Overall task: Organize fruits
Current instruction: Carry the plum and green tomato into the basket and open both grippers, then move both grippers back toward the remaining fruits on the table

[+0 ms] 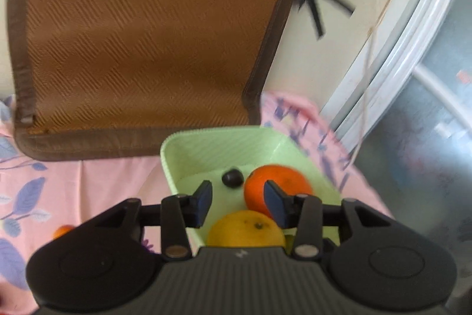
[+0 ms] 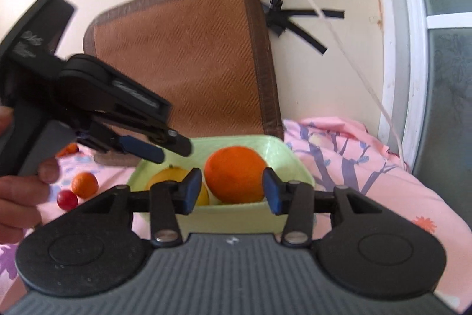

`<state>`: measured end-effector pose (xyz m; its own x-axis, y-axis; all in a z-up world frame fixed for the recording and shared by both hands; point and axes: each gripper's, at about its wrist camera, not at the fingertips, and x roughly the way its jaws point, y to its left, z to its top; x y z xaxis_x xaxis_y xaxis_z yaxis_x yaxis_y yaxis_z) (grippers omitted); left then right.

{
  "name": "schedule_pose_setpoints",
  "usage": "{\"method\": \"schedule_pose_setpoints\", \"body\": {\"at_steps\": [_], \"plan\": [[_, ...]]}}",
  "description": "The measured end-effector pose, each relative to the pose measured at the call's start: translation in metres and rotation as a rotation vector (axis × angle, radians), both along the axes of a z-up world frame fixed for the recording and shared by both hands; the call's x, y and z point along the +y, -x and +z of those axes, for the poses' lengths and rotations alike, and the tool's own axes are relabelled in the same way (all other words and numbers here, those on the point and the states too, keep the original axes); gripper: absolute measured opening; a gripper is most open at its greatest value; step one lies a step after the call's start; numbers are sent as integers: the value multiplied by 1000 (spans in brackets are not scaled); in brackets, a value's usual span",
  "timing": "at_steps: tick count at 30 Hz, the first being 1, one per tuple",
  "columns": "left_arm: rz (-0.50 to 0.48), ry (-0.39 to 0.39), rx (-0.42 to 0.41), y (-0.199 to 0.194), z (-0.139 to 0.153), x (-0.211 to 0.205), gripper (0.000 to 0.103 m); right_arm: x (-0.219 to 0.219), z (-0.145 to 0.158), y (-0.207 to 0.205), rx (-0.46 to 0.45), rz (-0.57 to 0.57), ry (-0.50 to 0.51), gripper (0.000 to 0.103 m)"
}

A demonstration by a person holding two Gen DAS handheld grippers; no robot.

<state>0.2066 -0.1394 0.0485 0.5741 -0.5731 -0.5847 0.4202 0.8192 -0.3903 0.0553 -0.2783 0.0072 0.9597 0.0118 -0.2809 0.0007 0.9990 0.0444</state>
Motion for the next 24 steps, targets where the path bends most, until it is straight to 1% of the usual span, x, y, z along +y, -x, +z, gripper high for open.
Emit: {"method": "schedule_pose_setpoints", "body": {"at_steps": [2,4,6,8,11,14,16,17,20,22,24], "plan": [[14,24,-63,22,16,22,42,-2,1,5,-38,-11,-4,48],[55,20,-132,48,27,51,50,-3,3,8,-64,-21,-8,48],[112,-24,-189,76,30,80,50,-4,4,11,-85,-32,-11,48],[180,-90,-226,105,24,106,50,-5,4,13,-99,-39,-14,48],[266,-166,-231,142,4,136,50,-4,4,15,-118,-54,-9,48],[333,-193,-207,167,-18,159,50,-1,5,17,-138,-75,11,48],[371,-220,-214,177,-27,169,50,4,6,20,-143,-93,18,48],[384,-231,-214,178,-31,171,50,6,8,21,-134,-83,6,48],[403,-223,-220,178,-36,178,50,21,15,31,-128,-21,-18,48],[428,-232,-251,181,-39,180,50,38,18,36,-119,35,-36,48],[442,-246,-272,180,-42,179,50,55,18,36,-87,107,-66,48]]}}
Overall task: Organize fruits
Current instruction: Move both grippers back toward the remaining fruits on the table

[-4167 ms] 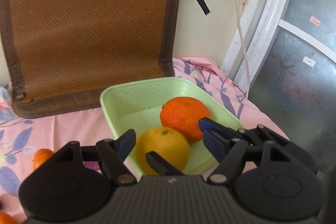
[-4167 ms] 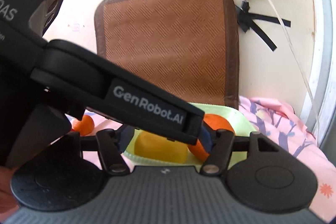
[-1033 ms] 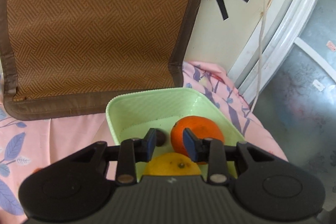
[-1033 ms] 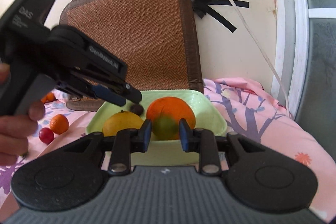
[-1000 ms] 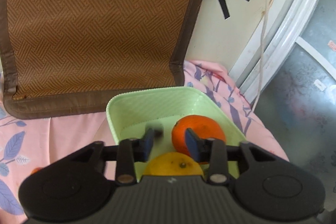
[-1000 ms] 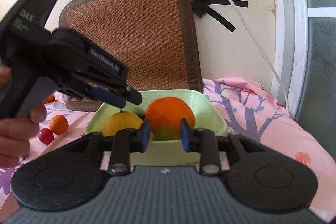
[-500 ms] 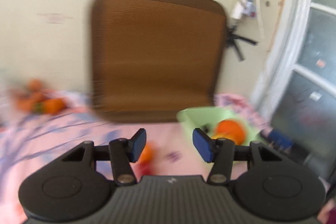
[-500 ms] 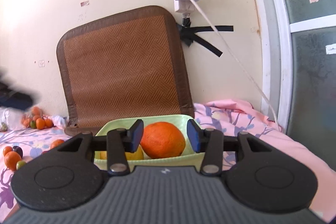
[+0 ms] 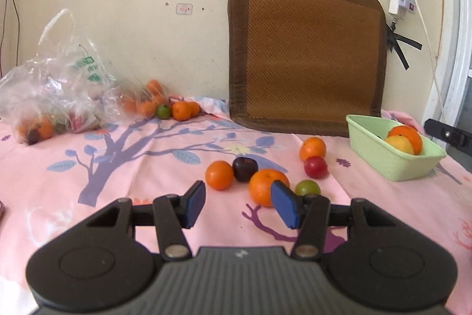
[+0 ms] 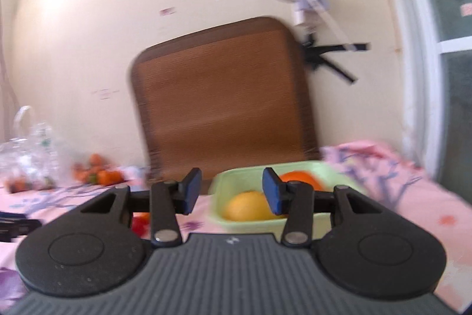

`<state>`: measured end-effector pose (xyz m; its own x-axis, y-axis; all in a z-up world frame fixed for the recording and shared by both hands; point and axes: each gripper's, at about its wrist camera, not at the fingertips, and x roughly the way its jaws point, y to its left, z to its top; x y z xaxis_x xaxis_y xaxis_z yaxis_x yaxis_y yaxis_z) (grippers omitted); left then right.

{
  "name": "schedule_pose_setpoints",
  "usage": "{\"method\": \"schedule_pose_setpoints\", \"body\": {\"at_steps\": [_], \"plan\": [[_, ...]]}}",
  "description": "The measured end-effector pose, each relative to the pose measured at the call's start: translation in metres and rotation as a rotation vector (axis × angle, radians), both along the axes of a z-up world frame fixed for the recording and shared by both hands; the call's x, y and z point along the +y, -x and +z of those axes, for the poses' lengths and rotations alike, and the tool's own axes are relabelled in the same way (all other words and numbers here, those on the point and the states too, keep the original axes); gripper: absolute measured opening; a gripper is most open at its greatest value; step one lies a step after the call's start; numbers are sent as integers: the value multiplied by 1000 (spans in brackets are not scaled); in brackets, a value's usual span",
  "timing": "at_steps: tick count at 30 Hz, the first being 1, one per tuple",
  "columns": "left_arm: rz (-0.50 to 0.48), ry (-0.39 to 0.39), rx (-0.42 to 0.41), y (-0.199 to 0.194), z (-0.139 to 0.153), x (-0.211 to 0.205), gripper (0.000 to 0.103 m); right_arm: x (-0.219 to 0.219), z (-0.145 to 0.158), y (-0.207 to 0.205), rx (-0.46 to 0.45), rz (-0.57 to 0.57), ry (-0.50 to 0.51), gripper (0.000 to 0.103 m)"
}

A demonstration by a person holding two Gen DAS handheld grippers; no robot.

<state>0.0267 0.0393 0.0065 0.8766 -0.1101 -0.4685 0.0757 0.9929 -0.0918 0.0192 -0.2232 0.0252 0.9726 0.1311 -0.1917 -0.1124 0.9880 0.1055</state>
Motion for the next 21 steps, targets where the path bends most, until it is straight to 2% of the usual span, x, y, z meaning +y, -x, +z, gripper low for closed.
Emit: {"method": "schedule_pose_setpoints", "body": {"at_steps": [5,7,10,14,21], "plan": [[3,-15,-29,2,-2,-1,50,49,-7,-5,17,99,34,48],[-4,-16,-39,4,-2,-1,55,62,-11,-7,29,121,32,48],[-12,-11,-46,4,-1,-2,56,77,-17,-11,78,161,71,48],[-16,11,-41,3,-2,0,56,72,-17,-5,57,154,37,55],[-16,21,-34,2,-3,1,56,67,-20,-13,105,146,-21,56]]}}
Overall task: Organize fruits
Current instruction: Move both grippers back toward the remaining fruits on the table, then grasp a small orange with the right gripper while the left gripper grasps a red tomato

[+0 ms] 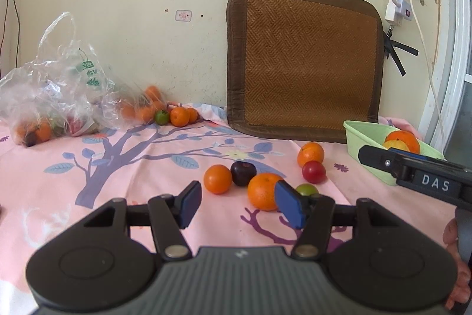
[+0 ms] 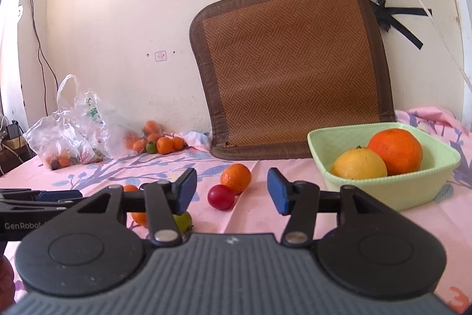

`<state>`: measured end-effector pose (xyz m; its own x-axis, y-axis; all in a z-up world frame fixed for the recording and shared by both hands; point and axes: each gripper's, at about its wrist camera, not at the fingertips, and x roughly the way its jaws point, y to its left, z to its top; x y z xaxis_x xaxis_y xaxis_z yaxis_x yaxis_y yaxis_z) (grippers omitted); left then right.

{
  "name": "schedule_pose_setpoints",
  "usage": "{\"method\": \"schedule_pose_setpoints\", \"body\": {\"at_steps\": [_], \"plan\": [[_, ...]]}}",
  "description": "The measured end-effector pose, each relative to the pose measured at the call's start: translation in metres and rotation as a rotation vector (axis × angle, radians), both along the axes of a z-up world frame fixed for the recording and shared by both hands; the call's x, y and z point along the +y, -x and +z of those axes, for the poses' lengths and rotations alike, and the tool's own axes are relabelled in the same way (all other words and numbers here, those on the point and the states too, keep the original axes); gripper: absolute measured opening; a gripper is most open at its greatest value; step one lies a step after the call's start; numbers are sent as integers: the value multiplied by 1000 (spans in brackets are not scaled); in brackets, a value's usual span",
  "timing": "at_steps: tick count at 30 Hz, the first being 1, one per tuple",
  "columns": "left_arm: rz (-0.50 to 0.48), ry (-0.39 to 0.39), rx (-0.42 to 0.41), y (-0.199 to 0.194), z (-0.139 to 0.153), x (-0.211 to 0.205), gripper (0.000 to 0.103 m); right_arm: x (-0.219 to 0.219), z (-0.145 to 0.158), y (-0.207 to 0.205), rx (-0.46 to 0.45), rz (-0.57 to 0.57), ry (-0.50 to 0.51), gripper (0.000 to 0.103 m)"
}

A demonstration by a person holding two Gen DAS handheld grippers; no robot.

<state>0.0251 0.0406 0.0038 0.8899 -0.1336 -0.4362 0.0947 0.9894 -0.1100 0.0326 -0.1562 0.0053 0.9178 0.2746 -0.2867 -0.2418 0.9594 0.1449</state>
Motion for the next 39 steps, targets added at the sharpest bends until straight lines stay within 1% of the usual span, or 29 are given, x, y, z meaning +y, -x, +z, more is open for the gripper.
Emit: {"method": "schedule_pose_setpoints", "body": {"at_steps": [3,12,21,28,30,35,38,39], "plan": [[1,-1,-1,0,0,0,59,-2,-1,-2,18,0,-19,56],[0,-2,0,-1,0,0,59,-7,-3,-5,45,-6,-60,60],[-7,8,0,-1,-1,2,59,-6,-4,-5,50,-7,-63,60],[-20,43,13,-3,0,7,59,-5,-5,-6,54,13,-54,60],[-23,52,15,-3,0,8,59,-2,-5,-9,72,30,-44,60],[-26,61,17,-4,0,8,59,10,-9,-21,163,93,11,59],[-28,67,19,-4,0,9,59,13,-11,-34,222,105,24,54],[-28,69,20,-4,-1,9,59,13,-11,-38,232,101,24,54]]}}
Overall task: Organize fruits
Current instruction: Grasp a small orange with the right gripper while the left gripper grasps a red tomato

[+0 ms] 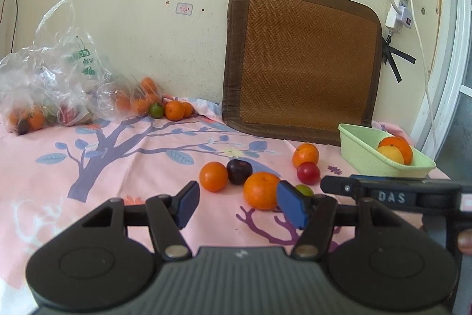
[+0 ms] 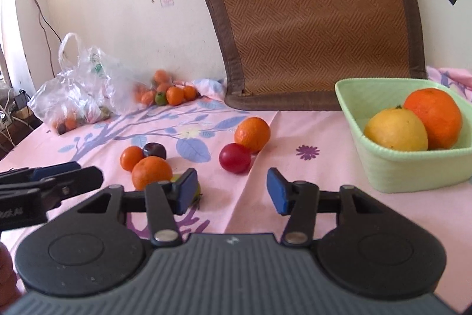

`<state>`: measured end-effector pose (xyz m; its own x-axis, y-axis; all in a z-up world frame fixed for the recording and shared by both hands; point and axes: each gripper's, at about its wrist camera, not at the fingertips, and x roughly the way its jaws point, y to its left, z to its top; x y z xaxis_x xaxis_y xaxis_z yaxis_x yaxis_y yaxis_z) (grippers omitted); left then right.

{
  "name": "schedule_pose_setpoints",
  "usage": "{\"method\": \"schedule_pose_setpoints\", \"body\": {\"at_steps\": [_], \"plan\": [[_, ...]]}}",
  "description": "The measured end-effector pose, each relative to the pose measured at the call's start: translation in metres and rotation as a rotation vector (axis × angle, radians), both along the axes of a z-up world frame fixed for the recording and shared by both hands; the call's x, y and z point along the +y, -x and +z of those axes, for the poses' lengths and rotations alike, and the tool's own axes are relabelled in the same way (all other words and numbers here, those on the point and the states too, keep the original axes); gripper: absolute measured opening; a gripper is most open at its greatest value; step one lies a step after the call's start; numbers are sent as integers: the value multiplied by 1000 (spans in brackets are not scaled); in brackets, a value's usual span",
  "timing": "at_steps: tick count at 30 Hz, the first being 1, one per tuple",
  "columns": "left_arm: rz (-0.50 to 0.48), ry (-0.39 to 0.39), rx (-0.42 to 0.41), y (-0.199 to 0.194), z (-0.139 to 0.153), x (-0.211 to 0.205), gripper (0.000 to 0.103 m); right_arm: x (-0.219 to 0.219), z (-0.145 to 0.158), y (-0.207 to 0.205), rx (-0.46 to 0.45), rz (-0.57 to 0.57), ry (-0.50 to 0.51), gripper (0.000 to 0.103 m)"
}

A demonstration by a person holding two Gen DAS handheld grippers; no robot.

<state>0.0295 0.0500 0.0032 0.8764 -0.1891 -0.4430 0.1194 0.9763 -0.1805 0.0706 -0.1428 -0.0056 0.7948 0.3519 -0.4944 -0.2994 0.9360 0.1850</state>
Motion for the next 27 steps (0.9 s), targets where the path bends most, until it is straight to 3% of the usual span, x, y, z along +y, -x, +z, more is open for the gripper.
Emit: {"method": "schedule_pose_setpoints", "body": {"at_steps": [6,14,15,22,27], "plan": [[-6,10,8,-2,-1,1,59,-5,5,-34,27,-32,-46,55],[-13,16,15,-3,-1,1,59,-1,-10,-87,183,-59,-94,51],[-14,16,16,-3,-1,1,59,1,-9,-87,166,-55,-90,41],[-30,6,12,-2,-1,-1,59,-14,9,-62,61,-65,-146,40],[-71,-29,8,-1,0,-9,59,-36,12,-8,1,-22,-108,40]]}}
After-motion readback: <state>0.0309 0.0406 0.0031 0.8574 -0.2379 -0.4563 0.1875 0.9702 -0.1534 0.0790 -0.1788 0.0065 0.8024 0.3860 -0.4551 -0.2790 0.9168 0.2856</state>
